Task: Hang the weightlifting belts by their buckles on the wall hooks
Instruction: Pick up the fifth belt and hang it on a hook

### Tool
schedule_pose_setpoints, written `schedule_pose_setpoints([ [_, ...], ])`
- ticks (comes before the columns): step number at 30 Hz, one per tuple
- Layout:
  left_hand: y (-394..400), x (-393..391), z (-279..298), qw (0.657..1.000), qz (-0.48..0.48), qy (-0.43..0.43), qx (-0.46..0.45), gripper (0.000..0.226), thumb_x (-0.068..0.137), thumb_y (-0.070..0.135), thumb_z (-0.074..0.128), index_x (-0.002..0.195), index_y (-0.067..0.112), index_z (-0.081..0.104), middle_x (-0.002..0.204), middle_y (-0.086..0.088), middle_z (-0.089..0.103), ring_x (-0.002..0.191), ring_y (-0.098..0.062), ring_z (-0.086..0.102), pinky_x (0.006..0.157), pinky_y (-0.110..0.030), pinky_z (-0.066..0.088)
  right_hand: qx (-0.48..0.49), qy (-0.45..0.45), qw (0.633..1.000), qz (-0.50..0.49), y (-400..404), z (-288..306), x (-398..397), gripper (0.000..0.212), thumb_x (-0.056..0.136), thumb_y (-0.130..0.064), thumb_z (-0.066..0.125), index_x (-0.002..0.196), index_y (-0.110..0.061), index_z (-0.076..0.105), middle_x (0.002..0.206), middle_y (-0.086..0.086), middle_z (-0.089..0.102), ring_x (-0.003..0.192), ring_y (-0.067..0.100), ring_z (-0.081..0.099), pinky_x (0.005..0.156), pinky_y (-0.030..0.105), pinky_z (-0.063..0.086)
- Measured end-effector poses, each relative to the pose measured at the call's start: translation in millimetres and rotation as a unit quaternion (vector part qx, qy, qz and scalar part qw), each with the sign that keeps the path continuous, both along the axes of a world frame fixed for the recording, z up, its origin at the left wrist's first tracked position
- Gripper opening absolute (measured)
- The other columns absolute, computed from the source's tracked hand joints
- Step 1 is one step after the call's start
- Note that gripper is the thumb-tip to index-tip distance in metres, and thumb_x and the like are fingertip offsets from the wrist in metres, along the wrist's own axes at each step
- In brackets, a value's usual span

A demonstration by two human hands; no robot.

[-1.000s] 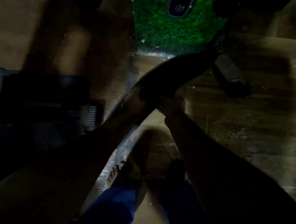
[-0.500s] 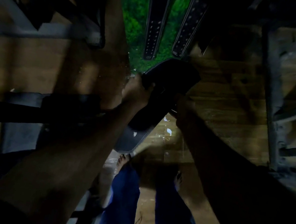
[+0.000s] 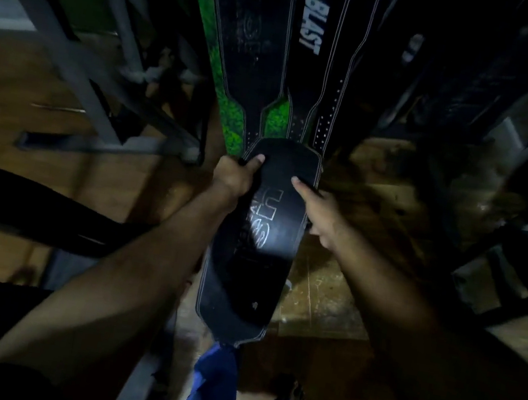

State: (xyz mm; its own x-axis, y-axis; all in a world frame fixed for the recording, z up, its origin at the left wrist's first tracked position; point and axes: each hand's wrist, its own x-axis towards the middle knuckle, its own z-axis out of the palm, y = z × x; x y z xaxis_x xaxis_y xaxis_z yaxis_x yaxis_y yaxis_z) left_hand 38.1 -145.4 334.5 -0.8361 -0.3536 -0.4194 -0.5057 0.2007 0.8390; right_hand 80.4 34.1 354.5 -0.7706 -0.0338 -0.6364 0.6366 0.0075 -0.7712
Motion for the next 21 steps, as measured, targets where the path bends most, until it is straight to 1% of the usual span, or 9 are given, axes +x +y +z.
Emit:
schedule_pose_setpoints([
  [4,26,39,85,0.994,-0.006,0.082,0.069,0.028,0.085,0.038,0.076,0.085,0.012,0.065,0.101,-0.016,0.075,0.095,-0.031,0.073,0.087,-0.041,0.06,-0.07,0.065,0.991,-0.09,12,69,1,0.056,0.083,-0.046,0.076,0.129,-0.02,0.059,0.121,0.005,0.07,0.107,0.026,0.069,0.087,0.048,0.059],
  [6,27,49,119,0.991,-0.012,0.099,0.091,0.028,0.084,0.035,0.078,0.094,0.011,0.068,0.105,-0.014,0.075,0.095,-0.028,0.073,0.089,-0.041,0.059,-0.092,0.104,0.985,-0.101,19,100,1,0.078,0.069,-0.048,0.085,0.135,-0.018,0.054,0.123,0.009,0.069,0.108,0.029,0.069,0.088,0.053,0.059],
  [8,24,56,155,0.989,-0.026,0.108,0.095,0.045,0.078,0.041,0.082,0.105,0.008,0.069,0.106,-0.01,0.075,0.093,-0.024,0.073,0.089,-0.04,0.06,-0.1,0.123,0.984,-0.076,24,118,-2,0.11,0.049,-0.061,0.09,0.142,-0.021,0.048,0.132,0.008,0.064,0.116,0.028,0.065,0.096,0.053,0.055],
  [10,26,64,189,0.982,-0.049,0.143,0.116,0.048,0.079,0.033,0.083,0.115,0.006,0.066,0.107,-0.008,0.075,0.091,-0.022,0.074,0.083,-0.036,0.061,-0.126,0.157,0.979,-0.034,28,122,-13,0.105,0.049,-0.067,0.087,0.138,-0.023,0.053,0.133,0.004,0.065,0.12,0.025,0.063,0.103,0.051,0.05],
  [13,37,81,232,0.967,-0.063,0.21,0.133,0.024,0.09,0.019,0.072,0.11,0.007,0.066,0.105,-0.009,0.075,0.087,-0.018,0.075,0.076,-0.03,0.06,-0.114,0.171,0.978,-0.015,28,179,12,0.119,0.048,-0.079,0.081,0.149,-0.03,0.04,0.151,0.0,0.049,0.137,0.021,0.048,0.116,0.052,0.035],
  [15,42,94,254,0.959,-0.039,0.246,0.133,0.018,0.093,0.025,0.069,0.106,0.012,0.067,0.101,-0.006,0.076,0.086,-0.016,0.075,0.072,-0.027,0.059,-0.129,0.182,0.975,0.02,31,205,14,0.108,0.059,-0.082,0.072,0.15,-0.035,0.039,0.158,-0.005,0.037,0.145,0.017,0.034,0.122,0.05,0.023],
  [17,43,103,271,0.955,-0.023,0.269,0.124,0.02,0.094,0.03,0.067,0.105,0.014,0.068,0.1,-0.005,0.076,0.085,-0.014,0.075,0.071,-0.026,0.059,-0.177,0.162,0.969,0.062,37,222,4,0.107,0.052,-0.088,0.071,0.145,-0.041,0.045,0.16,-0.006,0.034,0.149,0.017,0.029,0.122,0.052,0.019],
  [19,42,110,288,0.951,-0.034,0.283,0.123,0.021,0.095,0.029,0.065,0.107,0.011,0.067,0.098,-0.005,0.076,0.083,-0.013,0.075,0.069,-0.025,0.058,-0.206,0.158,0.962,0.084,41,236,-11,0.107,0.049,-0.083,0.078,0.142,-0.039,0.05,0.159,-0.002,0.038,0.148,0.021,0.033,0.121,0.056,0.021],
  [21,40,119,304,0.948,-0.041,0.288,0.127,0.026,0.097,0.027,0.062,0.11,0.004,0.066,0.098,-0.007,0.075,0.081,-0.012,0.074,0.067,-0.023,0.058,-0.207,0.17,0.959,0.094,39,274,1,0.087,0.066,-0.063,0.081,0.14,-0.025,0.056,0.146,0.006,0.054,0.135,0.026,0.052,0.116,0.053,0.034],
])
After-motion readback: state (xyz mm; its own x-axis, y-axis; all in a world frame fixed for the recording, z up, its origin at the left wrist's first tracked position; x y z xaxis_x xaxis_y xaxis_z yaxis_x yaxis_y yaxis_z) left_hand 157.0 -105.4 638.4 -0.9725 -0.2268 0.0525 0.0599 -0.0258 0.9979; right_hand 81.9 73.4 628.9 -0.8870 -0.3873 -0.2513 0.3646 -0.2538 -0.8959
